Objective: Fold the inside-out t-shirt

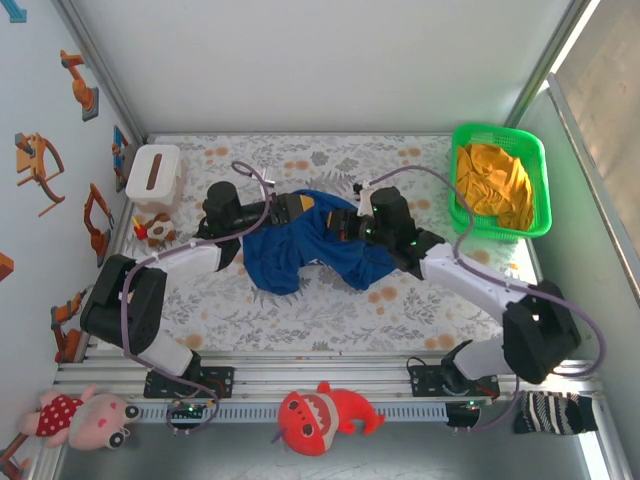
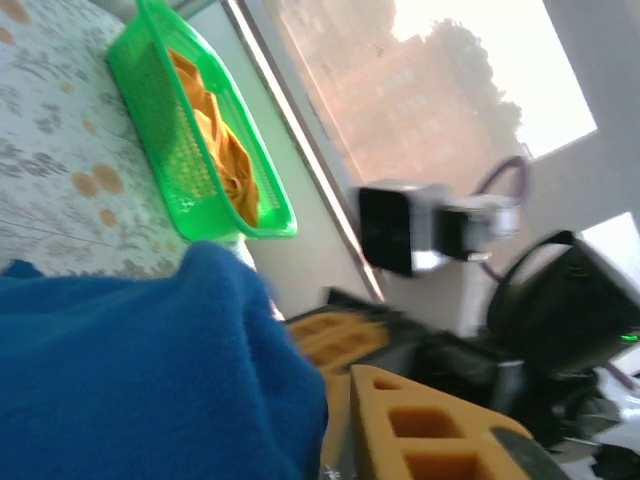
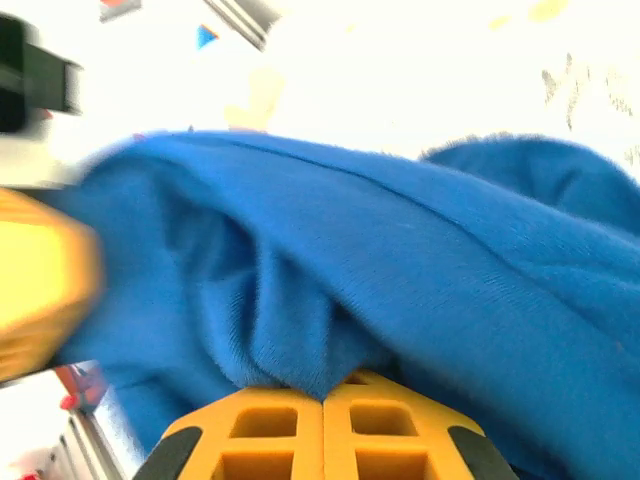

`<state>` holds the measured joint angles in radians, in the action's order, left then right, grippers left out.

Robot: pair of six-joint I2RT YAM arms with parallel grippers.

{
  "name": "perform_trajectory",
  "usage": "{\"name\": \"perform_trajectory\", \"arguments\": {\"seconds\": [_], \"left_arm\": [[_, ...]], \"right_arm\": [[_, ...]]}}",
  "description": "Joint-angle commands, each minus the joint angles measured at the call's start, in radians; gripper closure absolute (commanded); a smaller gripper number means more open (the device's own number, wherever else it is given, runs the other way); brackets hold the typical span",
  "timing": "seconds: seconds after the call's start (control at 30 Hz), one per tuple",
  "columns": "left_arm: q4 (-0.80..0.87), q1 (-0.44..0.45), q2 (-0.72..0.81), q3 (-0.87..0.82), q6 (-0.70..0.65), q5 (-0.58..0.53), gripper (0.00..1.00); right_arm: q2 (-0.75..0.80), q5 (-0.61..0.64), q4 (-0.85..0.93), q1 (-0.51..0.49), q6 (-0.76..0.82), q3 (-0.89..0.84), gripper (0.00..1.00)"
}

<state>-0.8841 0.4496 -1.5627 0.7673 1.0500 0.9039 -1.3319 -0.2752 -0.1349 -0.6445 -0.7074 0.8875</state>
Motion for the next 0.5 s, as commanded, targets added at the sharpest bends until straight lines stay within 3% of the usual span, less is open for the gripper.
{"name": "perform_trajectory", "arguments": {"seconds": [0.0, 0.07, 0.2, 0.37, 0.47], "left_arm": [[-0.045, -0.038, -0.045, -0.033, 0.014, -0.016, 0.67], [-0.051, -0.05, -0.068, -0.038, 0.018, -0.026, 0.51], [-0.055, -0.064, -0.067, -0.054, 0.022, -0.044, 0.38], [0.03, -0.066, 0.048, -0.107, -0.028, -0.091, 0.3], [0.236, -0.039, 0.209, -0.136, -0.164, -0.195, 0.26]], "right_arm": [[0.13, 0.036, -0.018, 0.003, -0.01, 0.029, 1.0], [0.164, 0.042, -0.013, 0.003, -0.016, 0.029, 1.0], [0.182, 0.044, -0.022, 0.003, -0.032, 0.016, 1.0], [0.169, 0.036, -0.057, 0.003, -0.061, -0.015, 1.0], [0.153, 0.062, -0.031, 0.003, -0.064, -0.016, 1.0]]}}
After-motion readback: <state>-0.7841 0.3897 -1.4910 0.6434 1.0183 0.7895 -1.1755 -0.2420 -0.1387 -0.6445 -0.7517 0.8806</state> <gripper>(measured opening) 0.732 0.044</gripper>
